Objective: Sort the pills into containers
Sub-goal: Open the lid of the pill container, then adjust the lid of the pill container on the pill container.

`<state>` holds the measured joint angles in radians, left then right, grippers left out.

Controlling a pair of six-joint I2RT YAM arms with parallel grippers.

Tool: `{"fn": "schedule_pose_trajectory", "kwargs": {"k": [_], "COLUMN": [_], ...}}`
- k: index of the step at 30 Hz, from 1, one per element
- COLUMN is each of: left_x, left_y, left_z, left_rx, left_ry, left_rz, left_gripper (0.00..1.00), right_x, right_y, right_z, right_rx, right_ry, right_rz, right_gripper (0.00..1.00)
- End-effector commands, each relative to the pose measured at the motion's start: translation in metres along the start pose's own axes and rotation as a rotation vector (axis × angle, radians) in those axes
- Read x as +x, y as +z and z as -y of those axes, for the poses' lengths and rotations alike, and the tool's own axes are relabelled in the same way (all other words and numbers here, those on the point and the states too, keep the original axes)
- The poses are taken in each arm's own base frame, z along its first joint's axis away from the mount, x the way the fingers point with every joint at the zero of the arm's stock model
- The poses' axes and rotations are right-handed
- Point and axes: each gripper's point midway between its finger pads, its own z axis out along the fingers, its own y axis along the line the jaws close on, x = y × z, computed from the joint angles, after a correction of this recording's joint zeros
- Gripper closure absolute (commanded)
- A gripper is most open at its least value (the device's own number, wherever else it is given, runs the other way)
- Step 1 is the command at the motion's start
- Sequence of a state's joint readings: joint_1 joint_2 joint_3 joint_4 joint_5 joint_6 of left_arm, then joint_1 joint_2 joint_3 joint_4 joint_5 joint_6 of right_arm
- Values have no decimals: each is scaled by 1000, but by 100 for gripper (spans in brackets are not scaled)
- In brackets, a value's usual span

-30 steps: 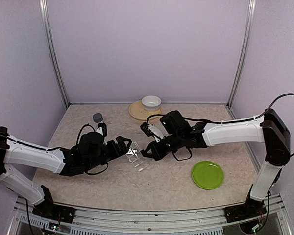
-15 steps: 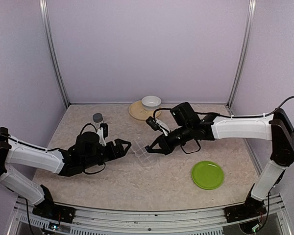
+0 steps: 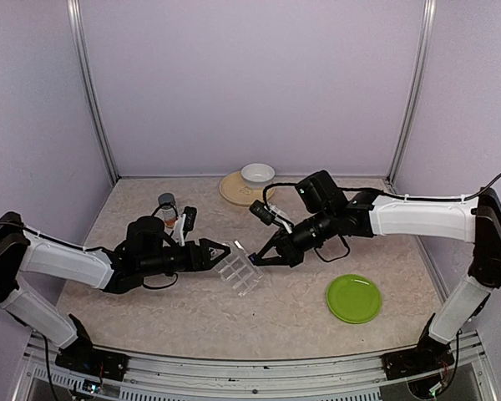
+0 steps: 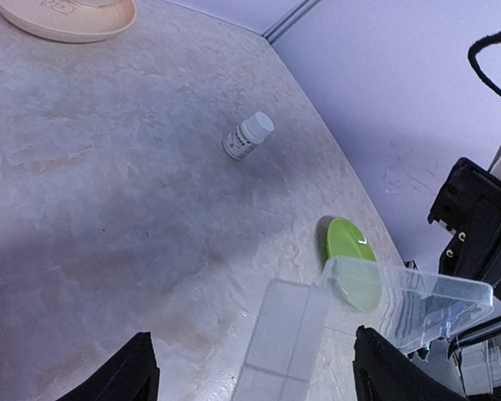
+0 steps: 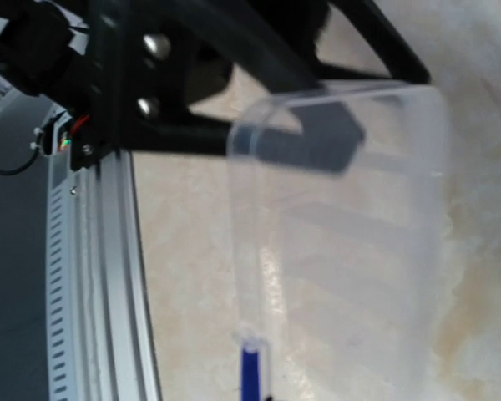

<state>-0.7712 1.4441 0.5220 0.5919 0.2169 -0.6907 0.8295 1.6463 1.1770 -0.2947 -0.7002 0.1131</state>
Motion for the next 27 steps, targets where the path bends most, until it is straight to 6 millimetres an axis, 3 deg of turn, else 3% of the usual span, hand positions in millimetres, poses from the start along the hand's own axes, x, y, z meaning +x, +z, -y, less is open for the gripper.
{"fn": "schedule_pose_trajectory", "kwargs": {"k": [1, 6, 12, 16, 22, 24, 27], "left_x": [2, 9, 8, 10, 12, 13, 13], "left_y": [5, 7, 10, 12, 13, 13, 14], "left_z": [31, 41, 41, 37, 31, 31, 28], "left_rx": [176, 258, 263, 248, 231, 227, 216], "left_ry": [50, 44, 35, 21, -4, -8, -22], "left_rz": [-44, -81, -74, -75, -74, -72, -72], "left_gripper": [24, 44, 56, 72, 79, 79, 79], "right_x": [-11, -11, -8, -7, -7, -7, -8], "right_y": [-12, -12, -13, -16, -24, -25, -27], "right_z": [-14, -13, -9, -4, 8, 10, 17], "right_rx": [-37, -38, -33, -12, 49, 56, 102], "right_ry": [-46, -50, -46, -42, -28, -26, -20], "right_rz": [26, 24, 21, 24, 34, 34, 31], "right_gripper": [100, 100, 100, 100, 100, 94, 65]}}
